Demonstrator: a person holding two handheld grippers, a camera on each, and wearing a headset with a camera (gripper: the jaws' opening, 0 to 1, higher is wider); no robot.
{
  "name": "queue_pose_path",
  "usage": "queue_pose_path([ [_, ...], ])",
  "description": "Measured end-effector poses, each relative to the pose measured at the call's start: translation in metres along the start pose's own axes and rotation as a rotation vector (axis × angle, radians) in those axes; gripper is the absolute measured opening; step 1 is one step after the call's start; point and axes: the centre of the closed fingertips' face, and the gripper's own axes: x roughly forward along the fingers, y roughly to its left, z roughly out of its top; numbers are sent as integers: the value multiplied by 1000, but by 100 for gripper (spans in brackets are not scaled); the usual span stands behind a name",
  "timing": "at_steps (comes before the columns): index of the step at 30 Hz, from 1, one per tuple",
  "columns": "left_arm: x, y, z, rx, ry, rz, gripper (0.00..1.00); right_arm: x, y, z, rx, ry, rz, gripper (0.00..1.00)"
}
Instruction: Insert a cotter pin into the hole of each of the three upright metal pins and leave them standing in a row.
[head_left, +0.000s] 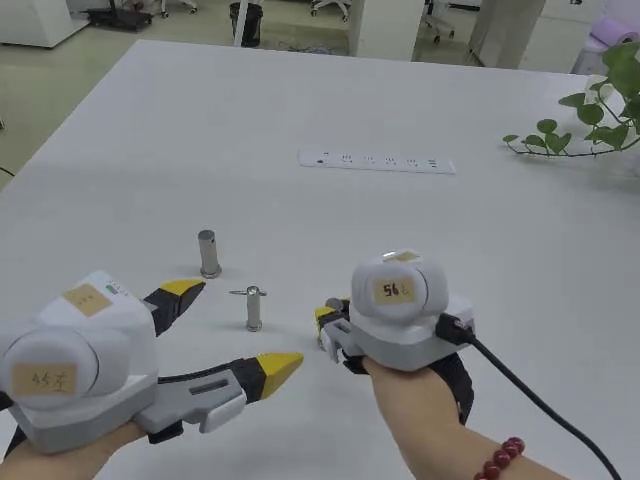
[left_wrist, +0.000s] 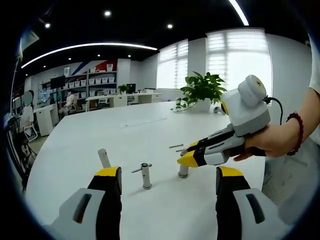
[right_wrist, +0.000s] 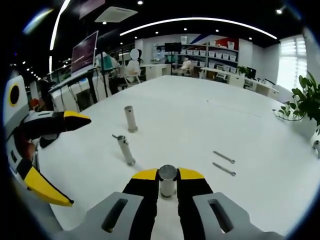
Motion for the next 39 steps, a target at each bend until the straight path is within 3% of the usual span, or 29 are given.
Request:
queue_pose_path([
  [11, 0, 0, -1, -2, 2, 2, 77, -1, 2, 0, -15, -6, 18, 16],
  [19, -2, 0, -1, 0, 2, 3, 78, -6, 6, 3, -10, -12, 59, 25],
  [26, -3, 0, -1, -3, 2, 5, 79, -15, 7, 13, -22, -40, 119, 33],
  [34, -5, 0, 0, 3, -1, 8, 79, -26, 4, 21, -40, -45, 207, 36],
  [39, -7, -1, -1, 11, -2, 8, 79, -33, -8, 24, -47, -37, 247, 36],
])
